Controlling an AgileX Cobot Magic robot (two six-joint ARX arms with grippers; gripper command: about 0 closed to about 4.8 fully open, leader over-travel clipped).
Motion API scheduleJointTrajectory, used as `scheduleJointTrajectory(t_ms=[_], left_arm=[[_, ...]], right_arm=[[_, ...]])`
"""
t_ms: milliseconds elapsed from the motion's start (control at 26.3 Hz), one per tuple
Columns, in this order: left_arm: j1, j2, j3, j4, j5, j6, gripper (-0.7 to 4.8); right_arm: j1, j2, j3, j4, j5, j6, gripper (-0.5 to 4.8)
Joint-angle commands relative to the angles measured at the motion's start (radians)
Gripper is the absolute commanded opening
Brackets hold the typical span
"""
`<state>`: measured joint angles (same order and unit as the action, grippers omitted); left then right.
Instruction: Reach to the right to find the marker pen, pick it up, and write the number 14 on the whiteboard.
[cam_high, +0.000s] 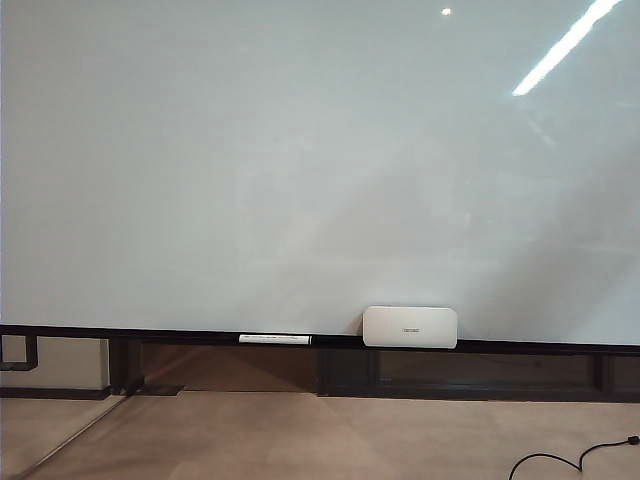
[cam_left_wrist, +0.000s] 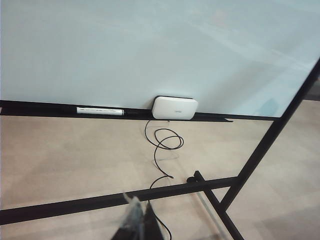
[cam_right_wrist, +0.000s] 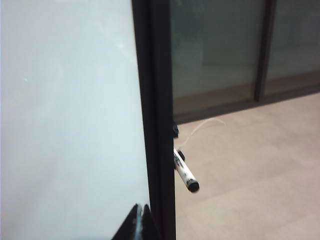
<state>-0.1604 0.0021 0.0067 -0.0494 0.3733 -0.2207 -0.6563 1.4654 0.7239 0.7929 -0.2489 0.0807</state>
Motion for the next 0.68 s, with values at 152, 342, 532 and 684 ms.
scheduleJointTrajectory(t_ms=[152, 342, 532, 684], left_arm=[[0.0, 0.0, 0.003, 0.006, 0.009, 0.003, -0.06], [0.0, 0.0, 0.003, 0.016, 0.005, 0.007, -0.06], [0.0, 0.0, 0.003, 0.013, 0.006, 0.04, -0.06], [0.0, 0.0, 0.003, 0.034, 0.005, 0.11, -0.06]], right_arm=[[-0.005, -0.006, 0.005, -0.019, -0.008, -0.047, -0.01], [-0.008, 0.021, 0.005, -0.057, 0.003, -0.138, -0.01], [-0.043, 0.132, 0.005, 0.063, -0.013, -0.137, -0.01], [-0.051, 0.278, 0.005, 0.159, -0.046, -0.13, -0.01]])
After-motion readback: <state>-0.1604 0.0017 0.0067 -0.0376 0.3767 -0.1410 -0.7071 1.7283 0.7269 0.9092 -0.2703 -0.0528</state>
